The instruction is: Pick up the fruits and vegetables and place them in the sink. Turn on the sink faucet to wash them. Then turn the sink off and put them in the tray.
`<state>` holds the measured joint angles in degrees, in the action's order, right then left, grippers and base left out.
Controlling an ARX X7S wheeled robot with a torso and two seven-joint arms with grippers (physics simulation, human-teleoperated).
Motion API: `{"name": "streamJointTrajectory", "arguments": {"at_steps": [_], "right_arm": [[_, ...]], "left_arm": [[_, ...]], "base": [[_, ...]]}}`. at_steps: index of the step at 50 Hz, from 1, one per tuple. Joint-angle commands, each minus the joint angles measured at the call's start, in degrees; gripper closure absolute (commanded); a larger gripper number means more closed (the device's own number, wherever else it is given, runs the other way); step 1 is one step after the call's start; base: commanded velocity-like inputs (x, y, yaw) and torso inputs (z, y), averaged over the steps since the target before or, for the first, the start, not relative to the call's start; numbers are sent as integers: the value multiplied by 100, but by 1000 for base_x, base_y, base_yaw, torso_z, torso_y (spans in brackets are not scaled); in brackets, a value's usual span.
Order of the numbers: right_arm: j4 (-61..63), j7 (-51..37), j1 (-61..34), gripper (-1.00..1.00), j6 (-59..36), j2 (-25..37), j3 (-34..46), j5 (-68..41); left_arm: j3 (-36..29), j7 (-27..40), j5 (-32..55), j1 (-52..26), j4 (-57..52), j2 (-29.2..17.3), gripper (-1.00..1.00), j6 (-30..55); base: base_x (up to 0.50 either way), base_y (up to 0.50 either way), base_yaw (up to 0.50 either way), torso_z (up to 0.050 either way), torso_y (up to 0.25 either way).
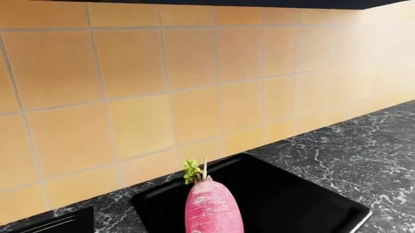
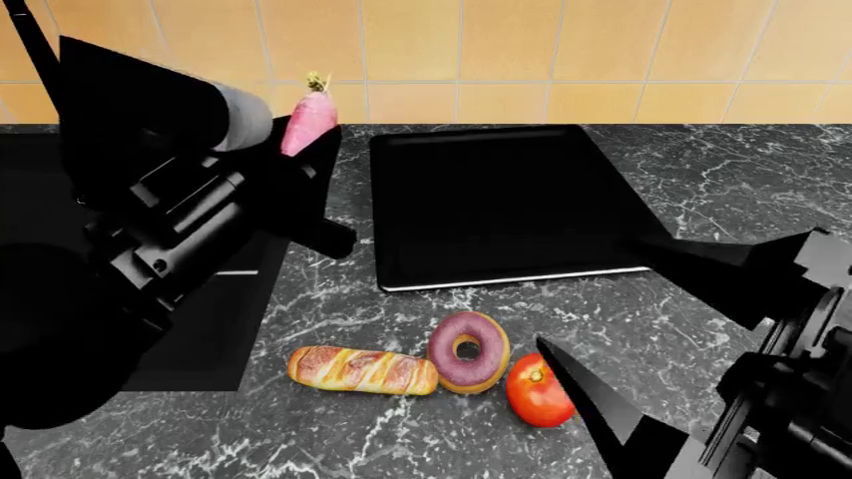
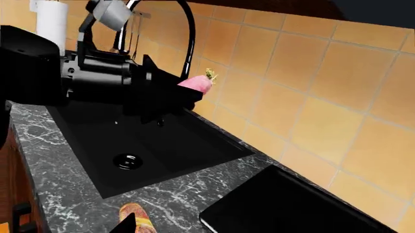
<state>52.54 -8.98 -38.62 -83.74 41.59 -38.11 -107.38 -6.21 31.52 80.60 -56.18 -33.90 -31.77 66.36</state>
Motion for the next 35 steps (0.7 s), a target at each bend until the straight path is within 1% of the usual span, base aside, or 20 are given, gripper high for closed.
{"name": "streamJointTrajectory", "arguments": {"at_steps": [1, 8, 17, 28, 35], "right_arm": [[155, 247, -70, -100, -423, -333, 641, 785], [262, 521, 19, -100, -461, -341, 1007, 1317], [512, 1275, 373, -100, -364, -229, 1448, 2510], [545, 2079, 1190, -100, 448, -20, 2205, 4263], [471, 2266, 1599, -100, 859, 104, 2540, 4826]], "left_arm": [[-2, -47, 91, 28, -122, -72, 100, -35], [-24, -33, 134, 36, -158, -92, 100, -39], [-50, -41, 165, 59, -182, -117, 100, -55], [-93, -73, 151, 88, -200, -137, 100, -86], [-106, -20, 217, 70, -210, -154, 100, -84]], "base": [[0, 0, 0, 0, 0], [0, 0, 0, 0, 0], [0, 0, 0, 0, 0], [0, 0, 0, 0, 0], [0, 0, 0, 0, 0]]}}
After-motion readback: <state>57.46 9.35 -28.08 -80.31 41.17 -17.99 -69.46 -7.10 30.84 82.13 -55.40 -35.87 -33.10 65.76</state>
